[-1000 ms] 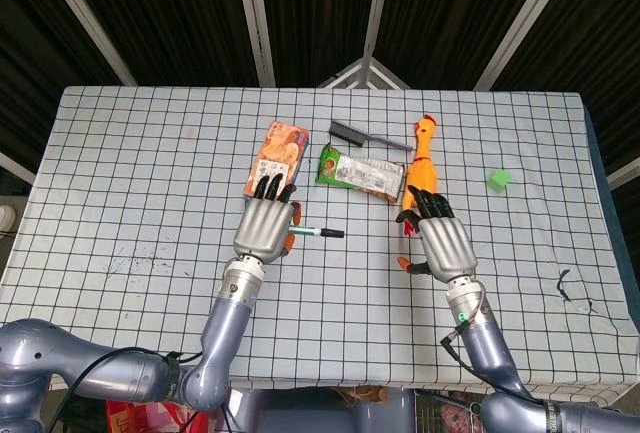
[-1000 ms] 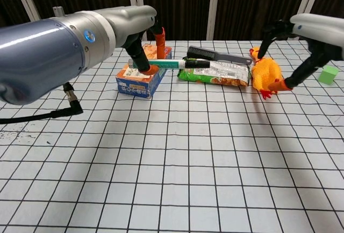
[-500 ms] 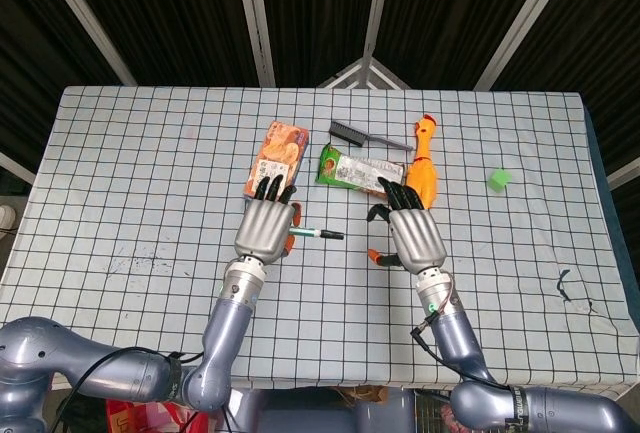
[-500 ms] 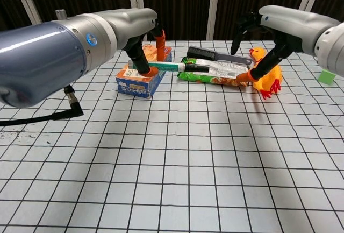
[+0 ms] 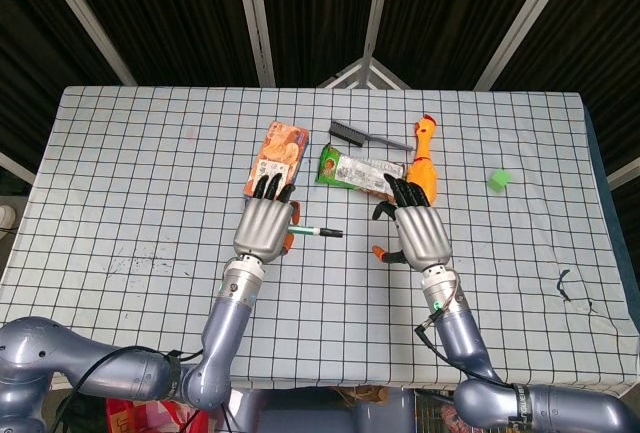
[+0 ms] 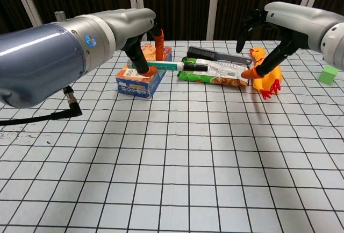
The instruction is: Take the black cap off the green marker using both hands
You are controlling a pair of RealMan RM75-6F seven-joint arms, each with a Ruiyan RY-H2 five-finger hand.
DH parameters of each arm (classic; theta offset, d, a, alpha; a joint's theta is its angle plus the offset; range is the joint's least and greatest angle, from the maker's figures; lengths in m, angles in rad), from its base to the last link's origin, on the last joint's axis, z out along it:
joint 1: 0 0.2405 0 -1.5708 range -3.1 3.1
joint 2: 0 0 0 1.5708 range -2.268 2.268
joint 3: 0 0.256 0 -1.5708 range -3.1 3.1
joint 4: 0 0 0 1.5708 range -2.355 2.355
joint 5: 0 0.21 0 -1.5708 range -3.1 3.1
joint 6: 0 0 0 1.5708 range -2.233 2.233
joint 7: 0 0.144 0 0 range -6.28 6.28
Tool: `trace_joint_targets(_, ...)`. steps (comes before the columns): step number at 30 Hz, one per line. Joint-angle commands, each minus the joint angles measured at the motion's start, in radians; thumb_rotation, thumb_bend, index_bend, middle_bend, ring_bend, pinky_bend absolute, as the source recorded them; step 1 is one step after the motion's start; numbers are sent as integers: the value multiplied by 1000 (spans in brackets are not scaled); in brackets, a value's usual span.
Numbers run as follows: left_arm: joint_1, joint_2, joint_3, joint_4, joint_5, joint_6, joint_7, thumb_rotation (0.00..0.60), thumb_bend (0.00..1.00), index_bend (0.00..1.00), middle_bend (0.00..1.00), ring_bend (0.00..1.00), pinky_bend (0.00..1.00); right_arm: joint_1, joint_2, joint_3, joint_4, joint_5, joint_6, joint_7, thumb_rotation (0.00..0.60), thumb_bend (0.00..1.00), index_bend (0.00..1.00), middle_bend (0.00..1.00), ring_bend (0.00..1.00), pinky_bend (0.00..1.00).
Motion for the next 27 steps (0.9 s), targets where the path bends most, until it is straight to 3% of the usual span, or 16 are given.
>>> trace_joint_targets(1, 0, -4, 2, 7, 2, -4, -6, 600, 541, 604, 168, 0, 0, 4, 0, 0, -6, -2, 5, 0, 600, 214, 460, 3, 0, 68)
trace_joint_targets(27, -19, -69, 5, 70, 76, -8, -47, 600, 541, 604, 179, 0, 0, 70, -74, 8, -30, 52, 48, -27, 600, 214, 484, 3, 0, 69)
